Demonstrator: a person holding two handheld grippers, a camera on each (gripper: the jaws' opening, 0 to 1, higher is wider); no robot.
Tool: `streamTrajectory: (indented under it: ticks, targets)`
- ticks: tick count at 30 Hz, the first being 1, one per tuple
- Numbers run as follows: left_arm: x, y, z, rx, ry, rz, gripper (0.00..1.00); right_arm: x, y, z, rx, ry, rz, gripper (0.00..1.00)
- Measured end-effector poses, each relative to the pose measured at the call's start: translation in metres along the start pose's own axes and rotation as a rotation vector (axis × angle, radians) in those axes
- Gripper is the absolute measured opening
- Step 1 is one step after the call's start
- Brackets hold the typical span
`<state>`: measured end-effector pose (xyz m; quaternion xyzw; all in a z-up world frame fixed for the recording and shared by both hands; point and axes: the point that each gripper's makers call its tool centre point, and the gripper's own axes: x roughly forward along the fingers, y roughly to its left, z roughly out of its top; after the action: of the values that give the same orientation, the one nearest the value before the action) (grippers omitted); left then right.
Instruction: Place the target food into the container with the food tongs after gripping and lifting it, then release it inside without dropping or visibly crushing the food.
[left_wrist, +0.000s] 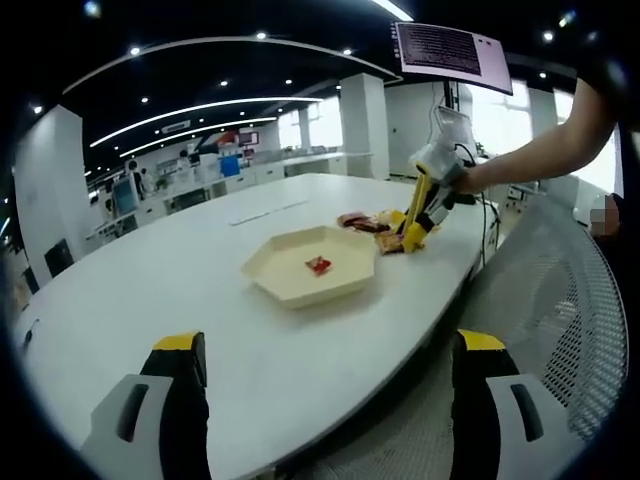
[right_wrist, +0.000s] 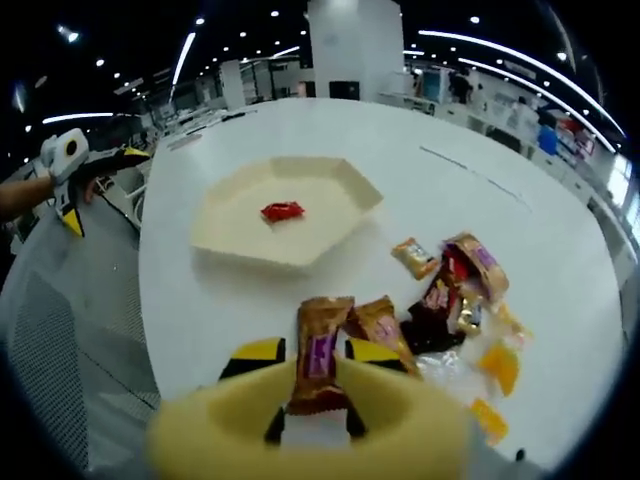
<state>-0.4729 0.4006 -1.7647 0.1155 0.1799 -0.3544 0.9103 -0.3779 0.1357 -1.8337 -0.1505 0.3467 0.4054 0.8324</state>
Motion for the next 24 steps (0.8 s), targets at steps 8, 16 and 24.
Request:
streamTrajectory:
  ticks: [8,16,24]
  targets:
    - [-0.001,0.006,0.002,0.006,-0.012,0.035,0.99,-0.028,-0.012,0.026,0.036,-0.045,-0.037,0.23]
    - [-0.002,0.004,0.003,0.004,-0.018,0.03,0.99,-0.057,-0.022,0.065,-0.024,-0.073,-0.079,0.23]
    - [-0.003,0.007,0.005,0.004,-0.028,0.05,0.98,-0.063,-0.021,0.084,-0.045,-0.076,-0.084,0.23]
